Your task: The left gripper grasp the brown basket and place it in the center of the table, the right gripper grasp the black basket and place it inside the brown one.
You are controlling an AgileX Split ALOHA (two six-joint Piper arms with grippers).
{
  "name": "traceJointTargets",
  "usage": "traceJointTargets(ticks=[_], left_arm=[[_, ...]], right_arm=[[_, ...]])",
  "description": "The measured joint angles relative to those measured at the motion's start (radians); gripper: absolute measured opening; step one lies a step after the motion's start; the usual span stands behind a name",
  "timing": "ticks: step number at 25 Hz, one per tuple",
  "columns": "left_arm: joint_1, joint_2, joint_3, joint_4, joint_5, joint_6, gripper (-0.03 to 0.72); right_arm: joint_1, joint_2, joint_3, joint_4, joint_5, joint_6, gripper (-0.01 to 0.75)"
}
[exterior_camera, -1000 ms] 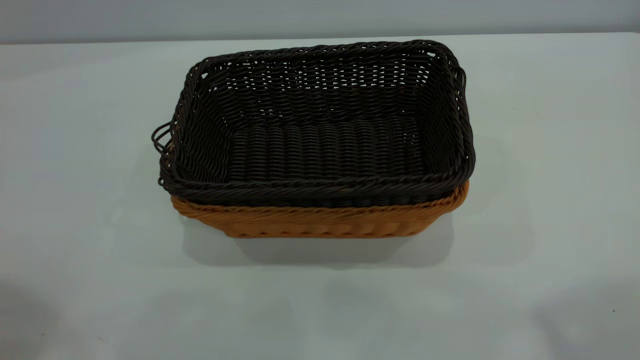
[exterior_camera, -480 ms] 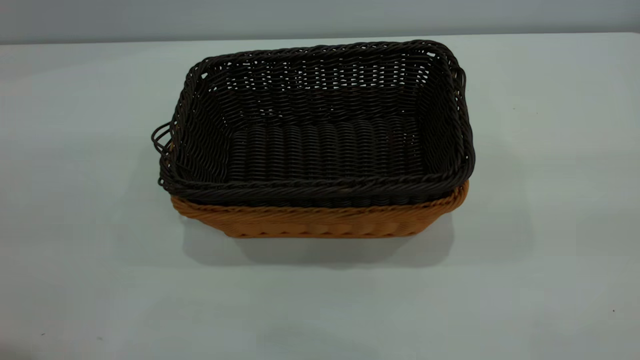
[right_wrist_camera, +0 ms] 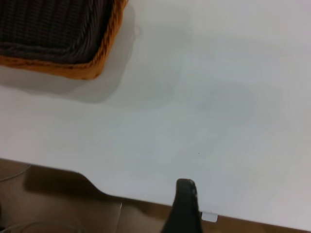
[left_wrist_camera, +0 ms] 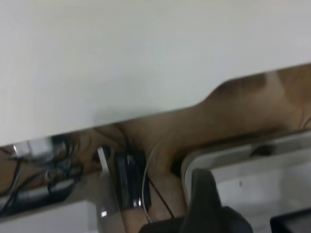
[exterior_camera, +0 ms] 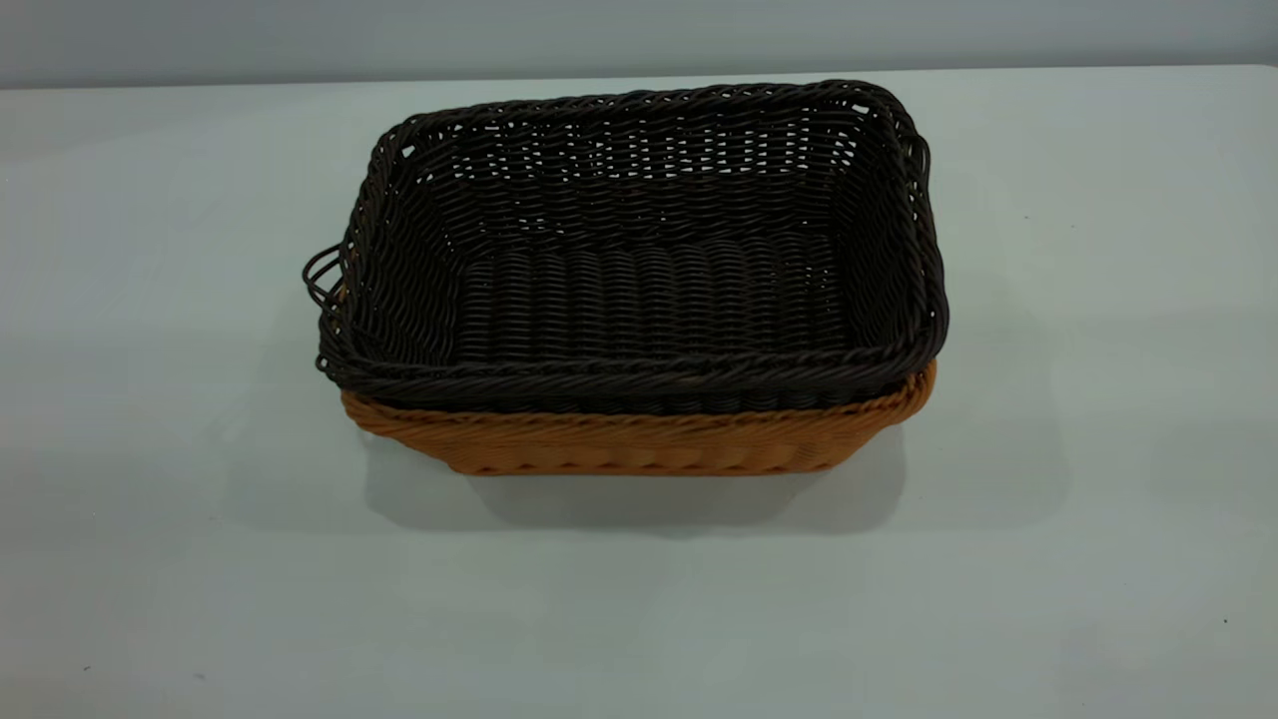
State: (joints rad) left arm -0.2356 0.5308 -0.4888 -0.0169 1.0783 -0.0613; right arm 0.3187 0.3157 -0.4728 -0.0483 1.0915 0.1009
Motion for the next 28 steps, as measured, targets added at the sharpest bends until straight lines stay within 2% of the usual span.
traceJointTargets(ticks=[15, 17, 20, 23, 25, 28], left_arm=[[0.001, -0.323, 0.0, 0.0, 0.008, 0.0, 0.481], [0.03, -0.363, 0.0, -0.001, 0.012, 0.0, 0.481], [0.125, -0.408, 0.0, 0.001, 0.013, 0.0, 0.481], [0.187, -0.458, 0.0, 0.001, 0.015, 0.0, 0.481], [0.202, -0.503, 0.0, 0.001, 0.016, 0.0, 0.481], [0.203, -0.549, 0.0, 0.001, 0.025, 0.0, 0.481]], right_arm=[[-0.002, -0.001, 0.0, 0.0, 0.001, -0.001, 0.563], [-0.043, -0.022, 0.0, 0.005, 0.001, -0.001, 0.563], [-0.153, -0.081, 0.0, 0.007, 0.002, -0.001, 0.563], [-0.255, -0.175, 0.0, 0.007, 0.006, -0.001, 0.563], [-0.285, -0.267, 0.0, 0.007, 0.007, -0.001, 0.563], [-0.293, -0.331, -0.001, 0.006, 0.024, -0.001, 0.563]])
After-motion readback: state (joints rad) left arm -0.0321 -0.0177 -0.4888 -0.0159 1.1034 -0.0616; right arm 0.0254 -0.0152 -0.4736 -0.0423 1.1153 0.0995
